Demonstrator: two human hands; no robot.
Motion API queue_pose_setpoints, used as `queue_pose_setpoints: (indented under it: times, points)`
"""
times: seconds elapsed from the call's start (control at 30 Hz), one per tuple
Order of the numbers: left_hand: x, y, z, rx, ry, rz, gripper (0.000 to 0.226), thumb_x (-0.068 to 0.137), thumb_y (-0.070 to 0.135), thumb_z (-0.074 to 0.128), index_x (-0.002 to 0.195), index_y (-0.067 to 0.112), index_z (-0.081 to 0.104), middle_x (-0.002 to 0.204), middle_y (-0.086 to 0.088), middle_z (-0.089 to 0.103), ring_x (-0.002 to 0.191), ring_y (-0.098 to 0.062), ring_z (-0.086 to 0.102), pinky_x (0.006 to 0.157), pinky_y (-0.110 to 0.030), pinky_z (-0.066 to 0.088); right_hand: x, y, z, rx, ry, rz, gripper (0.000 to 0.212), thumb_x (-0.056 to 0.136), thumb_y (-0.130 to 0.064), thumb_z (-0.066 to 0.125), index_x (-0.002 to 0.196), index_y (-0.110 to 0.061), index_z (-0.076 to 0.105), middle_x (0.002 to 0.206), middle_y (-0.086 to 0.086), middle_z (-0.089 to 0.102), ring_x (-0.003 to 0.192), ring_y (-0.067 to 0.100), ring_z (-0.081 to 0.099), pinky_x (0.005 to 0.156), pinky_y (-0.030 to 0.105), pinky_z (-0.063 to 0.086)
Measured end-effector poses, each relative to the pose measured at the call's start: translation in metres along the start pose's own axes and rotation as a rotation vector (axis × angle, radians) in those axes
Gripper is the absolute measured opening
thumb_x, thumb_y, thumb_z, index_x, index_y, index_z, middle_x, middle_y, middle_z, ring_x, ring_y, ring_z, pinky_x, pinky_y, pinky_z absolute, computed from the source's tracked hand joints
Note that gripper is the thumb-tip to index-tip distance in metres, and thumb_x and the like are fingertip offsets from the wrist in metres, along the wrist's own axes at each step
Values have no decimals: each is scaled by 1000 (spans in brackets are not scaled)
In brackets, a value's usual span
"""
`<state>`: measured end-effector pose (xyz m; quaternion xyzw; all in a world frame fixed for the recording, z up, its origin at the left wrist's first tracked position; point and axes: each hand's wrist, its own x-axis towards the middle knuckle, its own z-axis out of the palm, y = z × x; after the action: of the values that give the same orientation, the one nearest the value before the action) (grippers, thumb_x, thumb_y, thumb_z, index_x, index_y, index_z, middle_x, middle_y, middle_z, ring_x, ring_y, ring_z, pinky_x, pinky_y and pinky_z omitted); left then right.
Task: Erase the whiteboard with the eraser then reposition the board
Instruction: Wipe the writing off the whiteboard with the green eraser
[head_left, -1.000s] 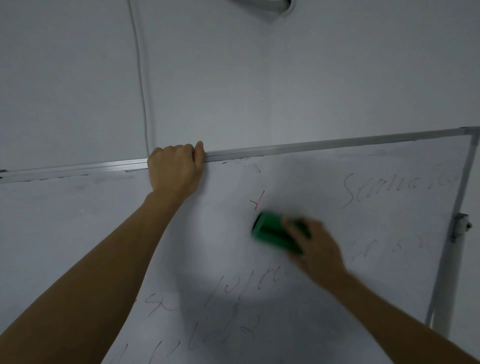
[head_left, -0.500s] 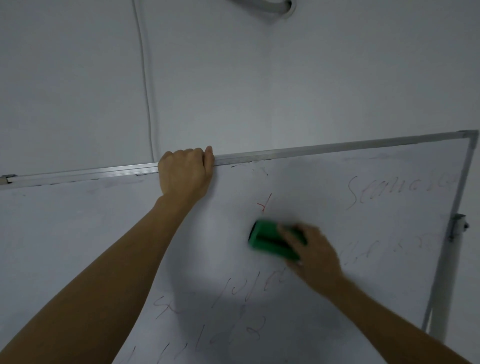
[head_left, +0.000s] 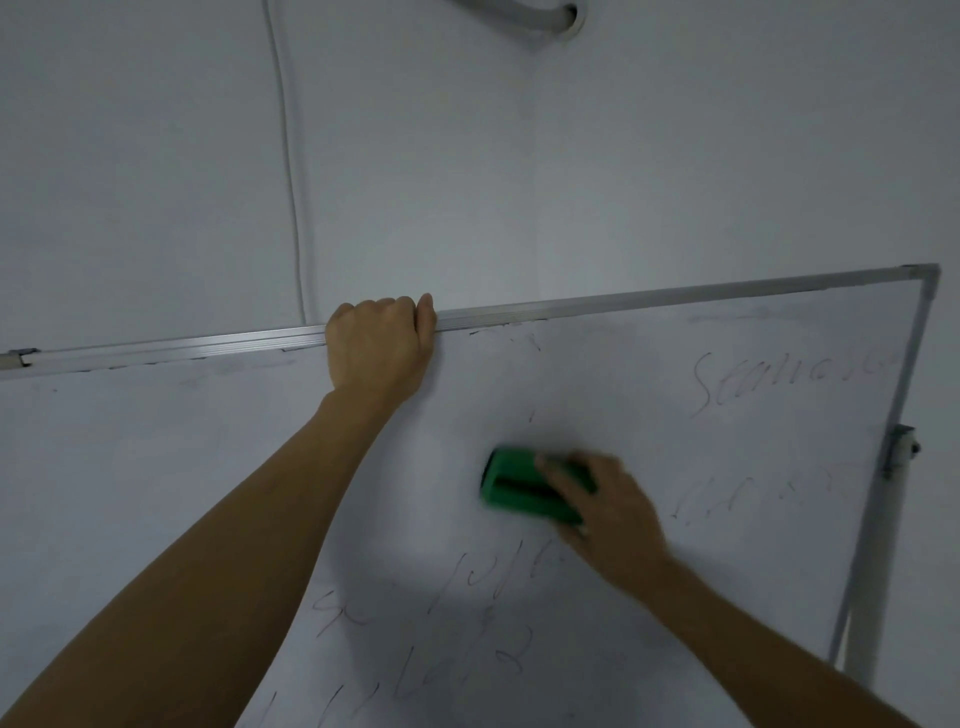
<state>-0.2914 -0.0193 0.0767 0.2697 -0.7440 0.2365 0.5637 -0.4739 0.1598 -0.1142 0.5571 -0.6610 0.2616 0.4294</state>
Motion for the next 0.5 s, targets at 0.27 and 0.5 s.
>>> queue_pose_setpoints:
  times: [0.27, 0.5]
  points:
    - [1, 6, -1, -25, -46, -7, 50, 96, 32, 35, 50, 13, 38, 45, -1, 35, 42, -23, 29, 57, -31, 25, 36, 4, -20, 238, 171, 694, 98, 78, -42, 75, 153, -25, 15, 127, 16, 41, 104, 27, 50, 81, 33, 47]
    - [0, -2, -4, -49, -66, 6, 49, 98, 29, 41, 52, 12, 40, 47, -6, 46, 43, -23, 32, 58, -31, 26, -19, 5, -4, 26, -92, 13, 90, 66, -31, 84, 143, -29, 37, 123, 12, 49, 103, 26, 51, 72, 37, 58]
